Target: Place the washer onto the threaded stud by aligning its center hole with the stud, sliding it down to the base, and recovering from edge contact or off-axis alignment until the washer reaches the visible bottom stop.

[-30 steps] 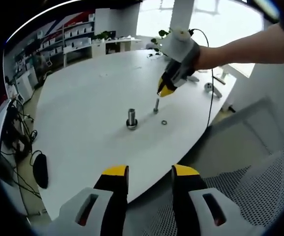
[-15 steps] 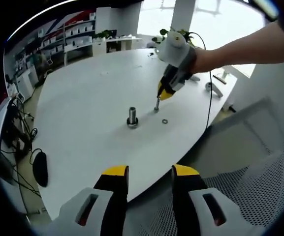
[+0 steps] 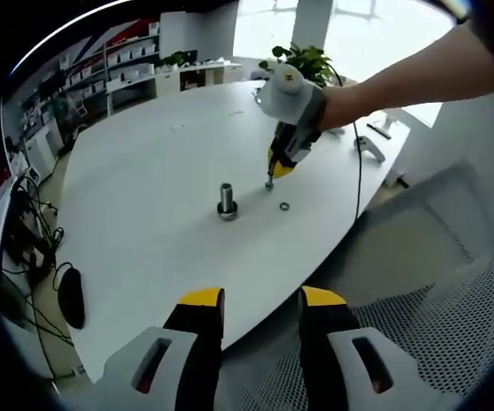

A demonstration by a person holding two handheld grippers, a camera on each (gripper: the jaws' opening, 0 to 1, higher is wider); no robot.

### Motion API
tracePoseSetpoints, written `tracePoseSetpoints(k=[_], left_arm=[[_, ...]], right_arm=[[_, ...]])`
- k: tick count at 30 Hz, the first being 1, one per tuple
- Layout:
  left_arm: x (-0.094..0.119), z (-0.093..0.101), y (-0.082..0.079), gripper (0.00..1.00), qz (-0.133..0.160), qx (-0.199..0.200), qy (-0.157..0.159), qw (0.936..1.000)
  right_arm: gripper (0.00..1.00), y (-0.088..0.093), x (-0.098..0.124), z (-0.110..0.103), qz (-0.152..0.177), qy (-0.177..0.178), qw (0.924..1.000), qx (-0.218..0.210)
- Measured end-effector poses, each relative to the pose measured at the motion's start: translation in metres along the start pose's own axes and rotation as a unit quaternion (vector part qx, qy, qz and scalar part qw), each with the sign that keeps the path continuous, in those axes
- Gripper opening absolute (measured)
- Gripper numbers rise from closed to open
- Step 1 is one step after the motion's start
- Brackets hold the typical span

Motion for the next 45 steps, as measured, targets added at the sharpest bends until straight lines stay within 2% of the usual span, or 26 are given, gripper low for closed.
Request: tracePoseSetpoints(k=[8, 19, 22, 32, 38, 45], left_arm=[[0.001, -0.001, 0.0, 0.33, 0.0, 0.004, -0.005, 1.0], [0.002, -0.001, 0.001, 0.33, 0.0, 0.003, -0.011, 0.9999], [0.002, -0.001, 0.0, 0.33, 0.002, 0.002, -0.012, 0.9999], [0.003, -0.002, 0.0, 0.33, 0.009, 0.003, -0.013, 0.9999], [0.003, -0.002, 0.0, 0.33, 0.01, 0.001, -0.014, 0.9999], [0.005, -0.003, 0.0, 0.33, 0.014, 0.007, -0.018, 0.9997]], right_arm=[[0.14, 0.005, -0.016, -0.003, -0.021, -0.007, 0.9997, 0.005], [0.15, 0.01, -0.018, 0.0, -0.011, -0.012, 0.9998, -0.013], [0.16, 0.014, -0.018, -0.001, -0.02, -0.008, 0.9996, -0.017], [0.18, 0.03, -0.003, -0.005, -0.024, -0.001, 0.9986, -0.047], [0.2, 0.034, 0.007, -0.008, -0.021, 0.002, 0.9985, -0.051], [0.2, 0.033, 0.006, -0.012, -0.021, -0.001, 0.9984, -0.053]])
Point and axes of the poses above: the point that each gripper's makers call its tool centre point, and the gripper's own axes: x roughly backward along the fingers, z roughly to its right, y roughly out of its underside, the point moved 10 cm from there along x, roughly backward along the fingers, and after that the axes turned 6 degrees about -z, right-handed, at the moved point
